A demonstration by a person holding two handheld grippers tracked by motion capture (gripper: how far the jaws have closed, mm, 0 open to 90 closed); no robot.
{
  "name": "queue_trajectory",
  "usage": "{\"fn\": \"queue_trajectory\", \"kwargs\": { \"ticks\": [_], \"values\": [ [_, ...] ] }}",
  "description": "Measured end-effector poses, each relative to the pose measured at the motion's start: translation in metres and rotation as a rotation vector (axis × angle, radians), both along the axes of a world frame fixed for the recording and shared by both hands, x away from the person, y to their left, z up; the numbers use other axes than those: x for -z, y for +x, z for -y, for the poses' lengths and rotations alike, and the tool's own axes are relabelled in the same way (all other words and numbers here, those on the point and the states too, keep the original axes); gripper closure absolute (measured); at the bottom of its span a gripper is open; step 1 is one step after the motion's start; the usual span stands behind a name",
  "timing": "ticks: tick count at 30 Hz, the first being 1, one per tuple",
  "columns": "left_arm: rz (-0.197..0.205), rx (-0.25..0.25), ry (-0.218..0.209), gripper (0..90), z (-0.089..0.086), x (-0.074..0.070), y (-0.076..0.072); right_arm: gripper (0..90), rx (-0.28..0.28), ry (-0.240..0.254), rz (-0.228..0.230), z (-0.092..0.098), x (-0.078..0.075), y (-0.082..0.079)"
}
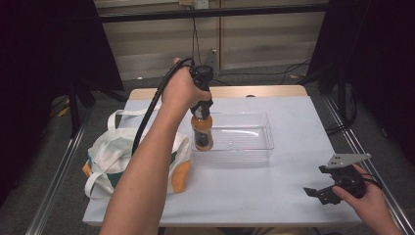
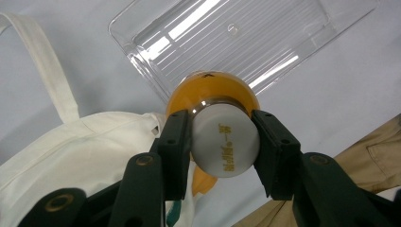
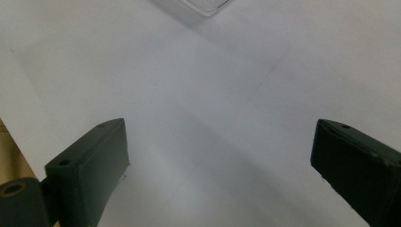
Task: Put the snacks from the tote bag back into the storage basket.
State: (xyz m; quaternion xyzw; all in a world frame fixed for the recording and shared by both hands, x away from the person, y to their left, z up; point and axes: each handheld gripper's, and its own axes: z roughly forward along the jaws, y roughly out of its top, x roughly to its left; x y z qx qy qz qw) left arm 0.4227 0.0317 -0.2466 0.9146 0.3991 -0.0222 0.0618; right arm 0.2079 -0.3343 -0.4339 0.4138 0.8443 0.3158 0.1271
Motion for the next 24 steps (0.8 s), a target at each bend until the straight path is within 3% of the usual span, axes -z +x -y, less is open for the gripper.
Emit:
{"fn": "queue_trajectory", "kwargs": {
  "ticks": [3,24],
  "values": [
    [0.006,0.002,0.017,59.4,-0.001,0.001,0.0,4.8,-0.006,-0.002,0.0,0.0,0.0,0.0],
    [-0.007,-0.004,0.014,59.4,-0.006,0.014,0.002,4.8,-0.002,-0.001,-0.001,0.001,-0.001,0.0]
  ]
}}
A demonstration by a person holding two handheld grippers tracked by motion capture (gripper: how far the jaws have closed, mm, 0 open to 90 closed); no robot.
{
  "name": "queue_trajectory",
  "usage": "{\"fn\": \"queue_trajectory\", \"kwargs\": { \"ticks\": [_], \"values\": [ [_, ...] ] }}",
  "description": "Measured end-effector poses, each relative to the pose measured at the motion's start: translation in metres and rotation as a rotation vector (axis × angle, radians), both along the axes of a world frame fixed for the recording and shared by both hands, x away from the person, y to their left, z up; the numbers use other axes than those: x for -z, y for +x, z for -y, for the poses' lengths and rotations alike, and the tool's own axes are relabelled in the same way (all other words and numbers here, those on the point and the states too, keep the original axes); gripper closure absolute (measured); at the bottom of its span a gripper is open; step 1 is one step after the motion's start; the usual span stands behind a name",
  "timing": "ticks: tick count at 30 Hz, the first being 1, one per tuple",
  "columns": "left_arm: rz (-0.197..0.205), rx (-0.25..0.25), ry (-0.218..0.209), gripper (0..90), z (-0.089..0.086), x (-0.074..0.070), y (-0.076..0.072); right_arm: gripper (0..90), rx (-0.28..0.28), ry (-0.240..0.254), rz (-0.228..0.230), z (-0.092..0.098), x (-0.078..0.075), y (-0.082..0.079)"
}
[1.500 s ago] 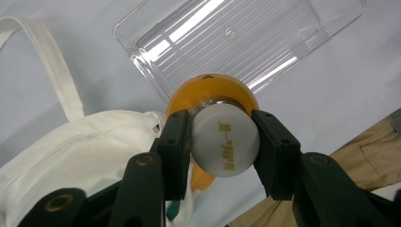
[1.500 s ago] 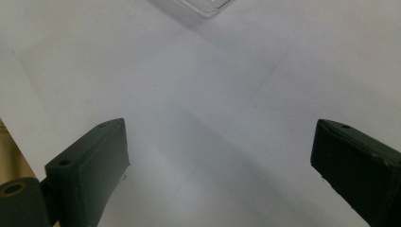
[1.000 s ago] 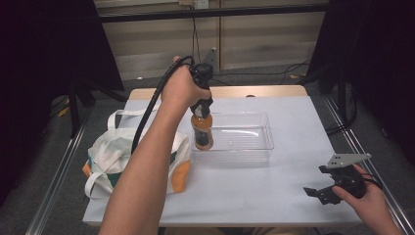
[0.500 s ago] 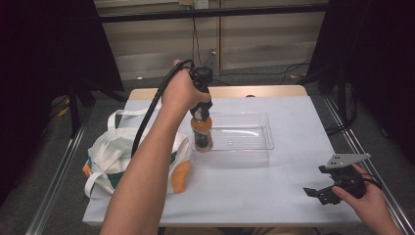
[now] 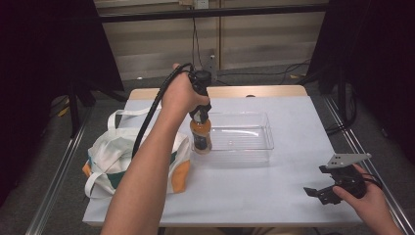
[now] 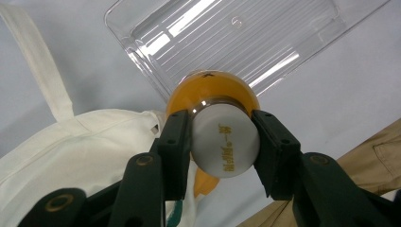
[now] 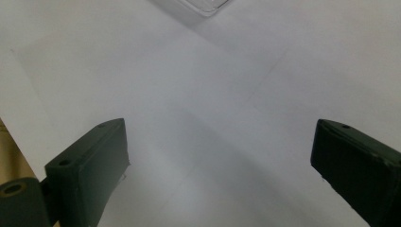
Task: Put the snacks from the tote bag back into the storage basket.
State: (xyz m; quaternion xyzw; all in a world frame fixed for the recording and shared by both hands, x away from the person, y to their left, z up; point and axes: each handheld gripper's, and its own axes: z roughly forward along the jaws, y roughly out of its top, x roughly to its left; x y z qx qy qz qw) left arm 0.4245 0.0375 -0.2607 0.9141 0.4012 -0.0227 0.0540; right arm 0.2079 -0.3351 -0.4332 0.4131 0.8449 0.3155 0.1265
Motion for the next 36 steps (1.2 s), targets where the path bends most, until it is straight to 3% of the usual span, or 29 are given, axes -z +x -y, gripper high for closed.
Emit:
{"fn": "queue_trajectory", "kwargs": {
  "ticks": [13,36],
  "values": [
    [-0.016,-0.008,-0.006,59.4,-0.002,0.009,0.001,4.8,0.005,-0.003,0.002,0.0,0.0,0.0],
    [-0.002,-0.019,0.0,59.4,-0.003,0.024,0.001,4.8,0.0,-0.007,0.007,0.0,0.001,0.0]
  ]
}}
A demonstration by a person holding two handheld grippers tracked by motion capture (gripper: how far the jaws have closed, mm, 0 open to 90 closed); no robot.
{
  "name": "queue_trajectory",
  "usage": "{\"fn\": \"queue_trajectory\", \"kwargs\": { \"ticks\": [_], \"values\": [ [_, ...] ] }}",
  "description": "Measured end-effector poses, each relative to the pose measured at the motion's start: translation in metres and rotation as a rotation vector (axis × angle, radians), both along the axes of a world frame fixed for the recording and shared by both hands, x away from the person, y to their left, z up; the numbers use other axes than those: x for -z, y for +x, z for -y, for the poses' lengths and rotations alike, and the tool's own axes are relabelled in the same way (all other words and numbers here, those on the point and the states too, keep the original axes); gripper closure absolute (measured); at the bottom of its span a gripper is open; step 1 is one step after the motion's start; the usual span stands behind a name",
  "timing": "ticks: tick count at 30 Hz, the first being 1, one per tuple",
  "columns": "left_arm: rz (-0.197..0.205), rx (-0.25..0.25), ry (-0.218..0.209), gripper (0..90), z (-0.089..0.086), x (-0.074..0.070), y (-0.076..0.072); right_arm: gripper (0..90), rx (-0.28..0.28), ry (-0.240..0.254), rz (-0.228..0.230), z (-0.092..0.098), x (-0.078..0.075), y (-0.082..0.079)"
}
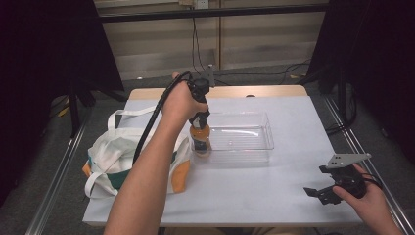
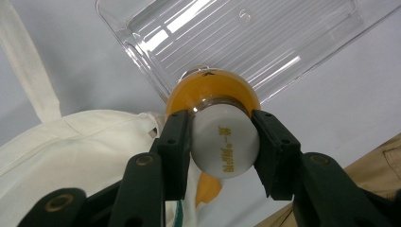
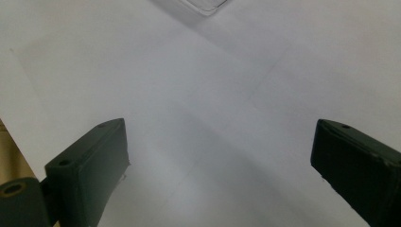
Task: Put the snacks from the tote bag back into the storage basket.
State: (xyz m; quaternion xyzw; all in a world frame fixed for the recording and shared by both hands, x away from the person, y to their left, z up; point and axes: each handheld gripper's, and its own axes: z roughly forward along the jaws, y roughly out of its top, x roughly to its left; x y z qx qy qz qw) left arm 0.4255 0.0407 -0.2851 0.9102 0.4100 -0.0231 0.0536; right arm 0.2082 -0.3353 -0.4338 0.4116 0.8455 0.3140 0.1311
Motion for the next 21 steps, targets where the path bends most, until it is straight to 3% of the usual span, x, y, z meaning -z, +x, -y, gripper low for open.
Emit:
{"fn": "queue_trajectory", "kwargs": {
  "ticks": [4,10,17,21],
  "values": [
    [-0.011,0.02,0.0,59.4,0.0,0.003,0.001,4.8,0.008,0.001,0.003,0.0,0.0,0.0],
    [-0.019,-0.007,-0.006,59.4,0.0,0.007,0.0,4.8,0.001,0.001,0.002,0.0,0.001,0.0],
    [-0.008,0.013,0.017,59.3,0.001,0.011,0.0,4.8,0.001,0.001,0.001,-0.001,0.001,0.0],
    [-0.019,-0.005,0.001,59.4,0.001,0.014,0.0,4.8,0.001,0.002,0.002,0.0,0.001,0.0]
  ]
}}
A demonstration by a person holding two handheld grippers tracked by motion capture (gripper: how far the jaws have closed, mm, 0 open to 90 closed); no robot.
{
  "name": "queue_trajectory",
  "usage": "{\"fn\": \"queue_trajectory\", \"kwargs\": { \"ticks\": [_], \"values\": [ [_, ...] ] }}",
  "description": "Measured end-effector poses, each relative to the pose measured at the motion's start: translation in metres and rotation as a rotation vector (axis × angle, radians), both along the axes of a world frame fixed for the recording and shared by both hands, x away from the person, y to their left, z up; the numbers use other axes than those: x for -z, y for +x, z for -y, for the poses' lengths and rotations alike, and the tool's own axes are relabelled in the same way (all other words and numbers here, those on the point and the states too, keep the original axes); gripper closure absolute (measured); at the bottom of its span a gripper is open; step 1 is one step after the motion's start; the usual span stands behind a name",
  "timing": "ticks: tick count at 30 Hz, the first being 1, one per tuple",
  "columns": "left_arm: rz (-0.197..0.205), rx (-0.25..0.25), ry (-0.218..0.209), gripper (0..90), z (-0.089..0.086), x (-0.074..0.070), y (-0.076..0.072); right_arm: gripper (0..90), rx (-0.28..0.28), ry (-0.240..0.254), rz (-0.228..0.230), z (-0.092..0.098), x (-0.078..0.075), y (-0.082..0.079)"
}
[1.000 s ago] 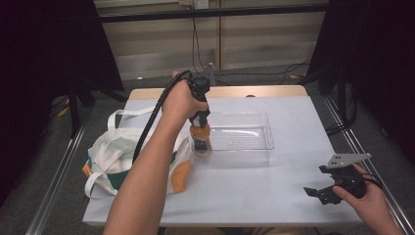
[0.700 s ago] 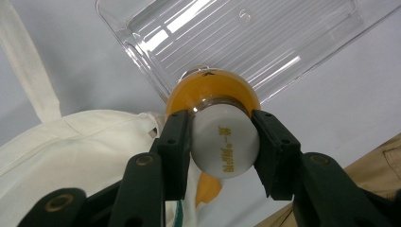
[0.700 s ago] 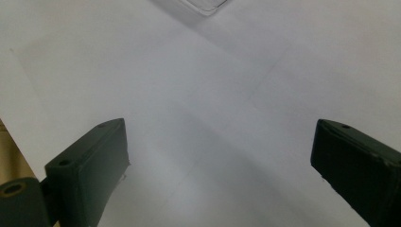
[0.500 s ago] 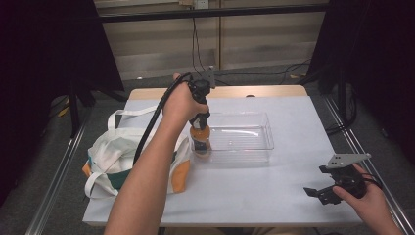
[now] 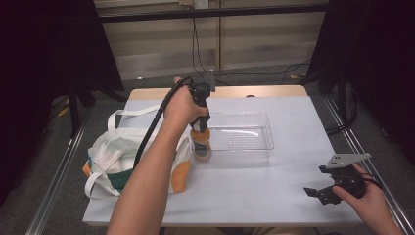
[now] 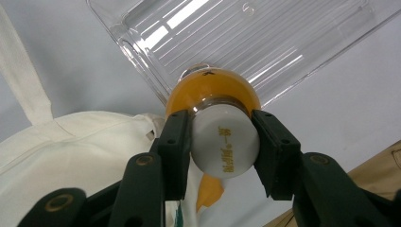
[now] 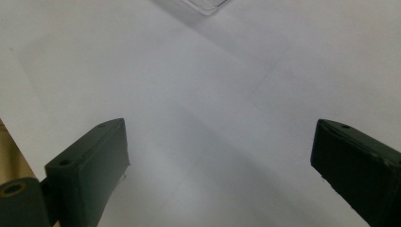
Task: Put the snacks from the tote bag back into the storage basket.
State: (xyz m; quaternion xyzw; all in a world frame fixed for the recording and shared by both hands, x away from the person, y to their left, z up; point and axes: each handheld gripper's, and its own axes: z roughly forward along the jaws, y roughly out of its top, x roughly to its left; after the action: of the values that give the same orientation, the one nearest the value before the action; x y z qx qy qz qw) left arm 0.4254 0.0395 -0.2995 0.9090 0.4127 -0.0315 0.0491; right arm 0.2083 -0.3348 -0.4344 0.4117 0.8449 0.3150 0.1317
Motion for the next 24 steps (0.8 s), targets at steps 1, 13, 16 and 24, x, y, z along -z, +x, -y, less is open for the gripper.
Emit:
{"fn": "queue_trajectory", "kwargs": {
  "ticks": [1,13,16,24],
  "values": [
    [0.006,-0.002,-0.002,59.3,-0.0001,0.0,0.0002,4.8,0.0,-0.001,-0.001,-0.0001,0.0,0.0],
    [0.028,0.002,-0.018,59.2,-0.0009,0.0013,-0.0004,4.8,-0.007,0.005,-0.005,-0.0018,-0.0002,0.0013],
    [0.029,-0.001,-0.024,59.1,-0.0006,0.0018,-0.0002,4.8,-0.01,0.003,-0.007,-0.0023,0.0002,0.002],
    [0.03,0.001,-0.021,57.9,-0.0013,0.0022,0.0012,4.8,-0.01,0.004,-0.006,-0.0018,0.0007,0.0023]
  ]
}}
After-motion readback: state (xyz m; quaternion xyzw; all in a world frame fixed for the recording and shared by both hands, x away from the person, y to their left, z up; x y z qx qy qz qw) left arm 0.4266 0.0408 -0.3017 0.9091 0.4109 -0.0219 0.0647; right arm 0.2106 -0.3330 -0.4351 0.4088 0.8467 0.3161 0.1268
